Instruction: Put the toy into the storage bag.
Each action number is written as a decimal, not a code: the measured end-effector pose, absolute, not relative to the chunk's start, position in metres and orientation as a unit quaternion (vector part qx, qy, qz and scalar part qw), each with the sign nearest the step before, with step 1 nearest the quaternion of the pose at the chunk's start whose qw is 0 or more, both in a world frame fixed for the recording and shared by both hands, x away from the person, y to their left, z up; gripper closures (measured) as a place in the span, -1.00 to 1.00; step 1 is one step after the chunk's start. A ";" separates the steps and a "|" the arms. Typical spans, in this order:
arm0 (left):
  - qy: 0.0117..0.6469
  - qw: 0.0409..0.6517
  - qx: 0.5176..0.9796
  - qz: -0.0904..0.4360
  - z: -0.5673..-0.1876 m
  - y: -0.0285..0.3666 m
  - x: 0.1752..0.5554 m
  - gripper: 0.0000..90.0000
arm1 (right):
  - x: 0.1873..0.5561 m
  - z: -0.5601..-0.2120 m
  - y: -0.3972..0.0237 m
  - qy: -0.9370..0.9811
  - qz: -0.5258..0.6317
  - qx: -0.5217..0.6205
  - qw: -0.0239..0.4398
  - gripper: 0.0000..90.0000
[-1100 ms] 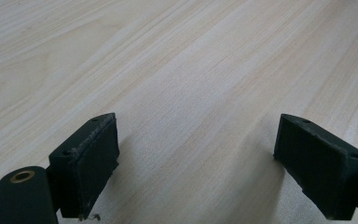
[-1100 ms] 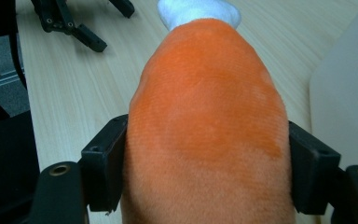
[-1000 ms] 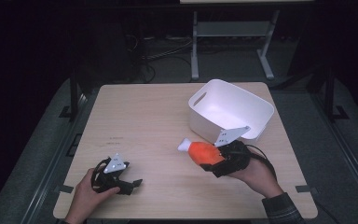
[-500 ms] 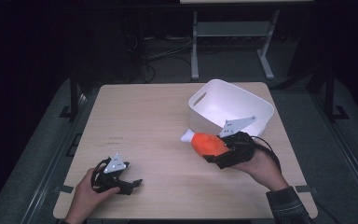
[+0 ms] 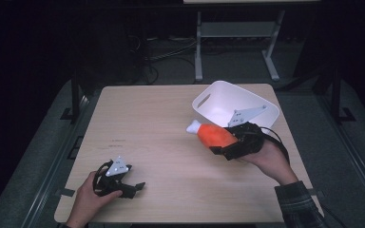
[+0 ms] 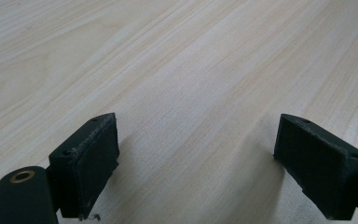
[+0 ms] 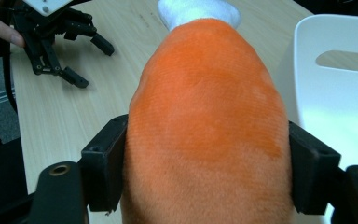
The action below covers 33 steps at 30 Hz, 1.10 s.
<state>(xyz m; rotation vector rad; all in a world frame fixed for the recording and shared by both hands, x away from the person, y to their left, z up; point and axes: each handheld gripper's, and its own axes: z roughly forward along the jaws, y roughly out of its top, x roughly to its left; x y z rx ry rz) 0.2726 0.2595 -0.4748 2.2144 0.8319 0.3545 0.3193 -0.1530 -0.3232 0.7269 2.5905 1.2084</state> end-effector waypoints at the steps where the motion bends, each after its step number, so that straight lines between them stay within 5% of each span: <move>1: 0.324 0.366 0.861 0.138 -0.475 0.259 0.273 -0.71 | 0.321 -0.322 -0.154 0.874 0.408 0.246 0.097 -0.42; 33: 0.323 0.366 0.861 0.139 -0.475 0.259 0.273 -0.71 | 0.367 -0.297 -0.165 0.872 0.394 0.264 0.123 -0.44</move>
